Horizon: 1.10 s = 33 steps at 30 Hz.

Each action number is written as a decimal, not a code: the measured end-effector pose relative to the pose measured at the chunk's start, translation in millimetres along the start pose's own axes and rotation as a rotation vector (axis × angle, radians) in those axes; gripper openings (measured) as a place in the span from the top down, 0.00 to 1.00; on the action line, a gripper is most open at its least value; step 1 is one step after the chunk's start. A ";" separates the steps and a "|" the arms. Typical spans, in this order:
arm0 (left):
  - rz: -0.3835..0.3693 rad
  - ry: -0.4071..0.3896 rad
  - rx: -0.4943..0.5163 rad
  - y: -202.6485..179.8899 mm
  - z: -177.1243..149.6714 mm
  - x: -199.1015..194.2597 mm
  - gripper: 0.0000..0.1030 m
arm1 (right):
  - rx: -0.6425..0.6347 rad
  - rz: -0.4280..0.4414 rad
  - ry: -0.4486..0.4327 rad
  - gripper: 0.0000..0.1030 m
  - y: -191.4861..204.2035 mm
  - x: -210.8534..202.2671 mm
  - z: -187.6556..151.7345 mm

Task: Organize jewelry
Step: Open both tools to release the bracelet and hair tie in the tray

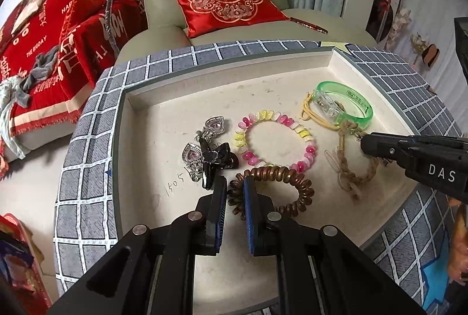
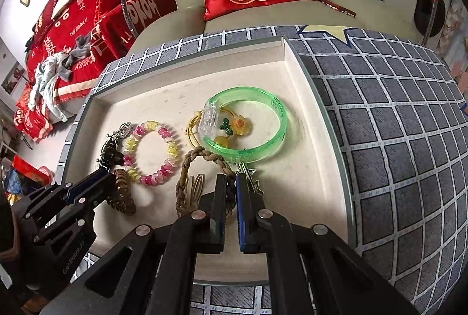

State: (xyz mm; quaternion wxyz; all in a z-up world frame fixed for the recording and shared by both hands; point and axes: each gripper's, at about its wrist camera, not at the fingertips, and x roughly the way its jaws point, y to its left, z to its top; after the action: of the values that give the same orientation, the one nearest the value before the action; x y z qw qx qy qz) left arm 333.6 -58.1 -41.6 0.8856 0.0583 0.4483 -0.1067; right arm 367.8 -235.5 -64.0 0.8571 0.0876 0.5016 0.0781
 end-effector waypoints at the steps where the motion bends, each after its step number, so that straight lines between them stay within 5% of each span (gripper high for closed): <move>1: 0.000 -0.008 0.000 -0.5 -0.3 -2.5 0.74 | 0.003 0.003 0.003 0.93 -0.5 0.2 -0.1; 10: 0.003 -0.010 -0.022 1.5 -1.6 -6.3 0.74 | 0.073 0.078 0.004 0.90 -11.5 -8.4 0.6; 11: 0.002 -0.012 -0.027 1.8 -1.4 -6.8 0.74 | 0.078 0.086 0.001 0.84 -12.4 -10.0 0.8; 14: 0.011 -0.029 -0.022 0.4 -0.8 -10.4 0.74 | 0.088 0.093 -0.025 0.45 -12.2 -17.5 -0.4; 31: 0.059 -0.052 -0.013 1.5 1.1 -12.1 0.73 | 0.087 0.080 -0.090 0.45 -15.5 -44.3 -0.4; 32: 0.058 -0.054 -0.015 1.8 1.2 -12.4 0.64 | 0.088 0.078 -0.091 0.45 -16.1 -44.3 -0.6; 33: 0.064 -0.056 -0.017 2.2 1.2 -13.1 0.17 | 0.088 0.077 -0.090 0.45 -16.7 -44.1 -0.5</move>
State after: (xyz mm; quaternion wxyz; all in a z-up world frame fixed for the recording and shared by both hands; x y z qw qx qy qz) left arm 327.5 -54.4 -30.3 0.9012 0.0619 0.4221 -0.0759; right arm 346.7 -261.5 -30.8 0.8704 0.1477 0.4619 0.0849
